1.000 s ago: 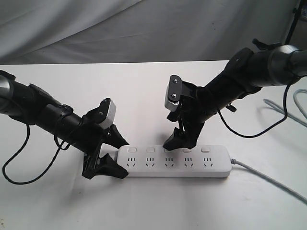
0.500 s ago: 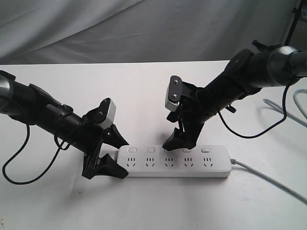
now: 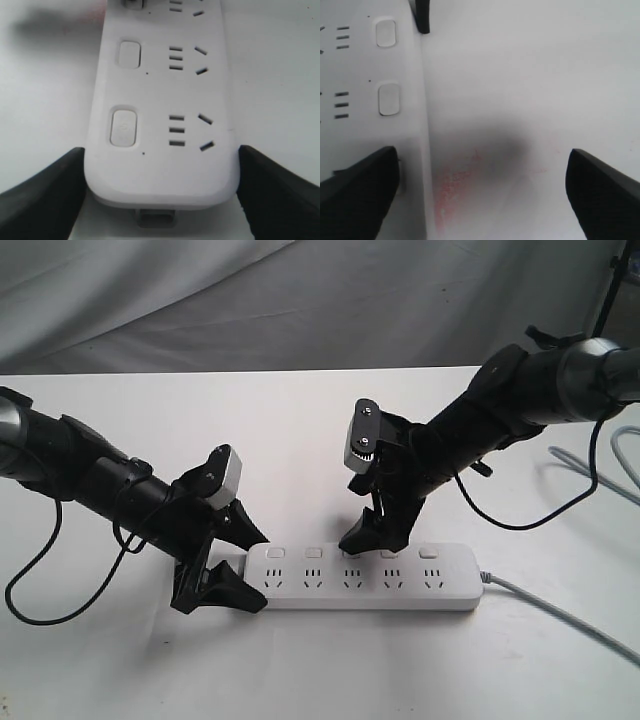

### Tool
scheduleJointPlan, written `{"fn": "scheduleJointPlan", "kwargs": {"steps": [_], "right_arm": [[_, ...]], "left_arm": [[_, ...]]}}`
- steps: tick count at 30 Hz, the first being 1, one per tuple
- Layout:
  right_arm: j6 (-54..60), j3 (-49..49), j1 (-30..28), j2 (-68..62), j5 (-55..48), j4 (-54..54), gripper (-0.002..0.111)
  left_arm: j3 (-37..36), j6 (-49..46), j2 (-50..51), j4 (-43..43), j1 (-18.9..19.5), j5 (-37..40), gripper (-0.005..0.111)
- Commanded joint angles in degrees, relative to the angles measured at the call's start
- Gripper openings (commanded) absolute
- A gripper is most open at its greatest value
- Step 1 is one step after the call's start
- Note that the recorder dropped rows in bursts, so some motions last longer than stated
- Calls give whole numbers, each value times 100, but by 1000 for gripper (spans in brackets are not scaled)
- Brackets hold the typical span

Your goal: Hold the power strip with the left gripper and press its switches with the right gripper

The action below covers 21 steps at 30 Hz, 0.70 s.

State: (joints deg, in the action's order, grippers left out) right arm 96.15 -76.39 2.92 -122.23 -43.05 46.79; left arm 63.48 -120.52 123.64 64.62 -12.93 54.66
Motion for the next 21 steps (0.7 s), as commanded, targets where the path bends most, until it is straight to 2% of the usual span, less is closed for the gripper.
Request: {"fn": "scheduleJointPlan", "kwargs": {"steps": [1, 13, 21], "right_arm": [[151, 125, -4, -150, 296, -398, 83], [76, 96, -4, 712, -107, 196, 83], [-35, 96, -15, 844, -132, 126, 83]], "left_arm": [[20, 53, 24, -39, -36, -77, 0], [20, 53, 24, -39, -36, -77, 0], [20, 53, 24, -39, -36, -77, 0]]}}
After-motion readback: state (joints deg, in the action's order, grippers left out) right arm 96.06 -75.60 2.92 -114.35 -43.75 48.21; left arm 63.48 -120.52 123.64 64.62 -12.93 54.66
